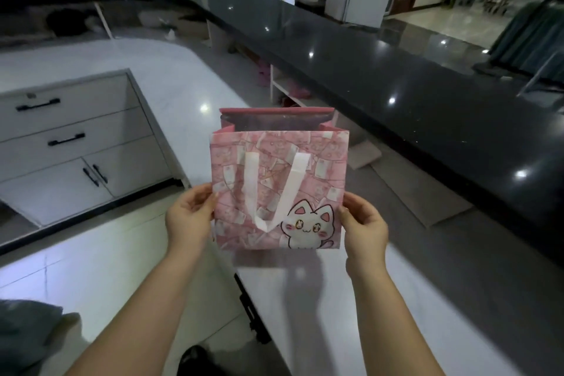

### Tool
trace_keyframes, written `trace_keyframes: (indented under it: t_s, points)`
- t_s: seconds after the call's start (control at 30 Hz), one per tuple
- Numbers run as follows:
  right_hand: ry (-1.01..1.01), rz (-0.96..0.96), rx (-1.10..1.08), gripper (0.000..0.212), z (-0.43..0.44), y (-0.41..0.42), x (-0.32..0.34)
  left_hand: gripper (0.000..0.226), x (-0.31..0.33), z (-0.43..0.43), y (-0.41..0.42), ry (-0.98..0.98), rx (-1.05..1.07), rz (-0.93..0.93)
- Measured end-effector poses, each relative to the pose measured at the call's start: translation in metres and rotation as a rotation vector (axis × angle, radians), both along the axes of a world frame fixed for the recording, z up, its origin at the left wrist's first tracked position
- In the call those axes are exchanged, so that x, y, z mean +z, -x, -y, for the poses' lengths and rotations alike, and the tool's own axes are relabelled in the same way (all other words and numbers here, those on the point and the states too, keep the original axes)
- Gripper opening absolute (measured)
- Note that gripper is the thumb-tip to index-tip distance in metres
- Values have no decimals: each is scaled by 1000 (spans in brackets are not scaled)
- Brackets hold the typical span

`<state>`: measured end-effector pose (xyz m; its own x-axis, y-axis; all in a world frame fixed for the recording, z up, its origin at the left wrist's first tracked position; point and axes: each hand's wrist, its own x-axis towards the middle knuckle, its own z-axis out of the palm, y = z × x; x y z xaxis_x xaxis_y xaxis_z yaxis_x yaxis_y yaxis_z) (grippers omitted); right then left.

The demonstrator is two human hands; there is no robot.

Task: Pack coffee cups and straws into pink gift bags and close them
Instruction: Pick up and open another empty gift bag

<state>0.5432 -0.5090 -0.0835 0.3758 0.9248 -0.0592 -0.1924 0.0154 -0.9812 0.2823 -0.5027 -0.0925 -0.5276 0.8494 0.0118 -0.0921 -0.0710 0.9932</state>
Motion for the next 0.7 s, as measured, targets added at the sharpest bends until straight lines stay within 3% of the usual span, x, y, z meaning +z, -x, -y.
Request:
trace_keyframes:
  t_s: [0.3, 0.7]
  points:
    - [61, -28, 183, 23, -62, 132, 1, 20, 0, -21, 136, -14, 111, 96]
    - [15, 7, 480, 19, -157, 418, 11, 20, 8, -45, 400, -22, 344, 134]
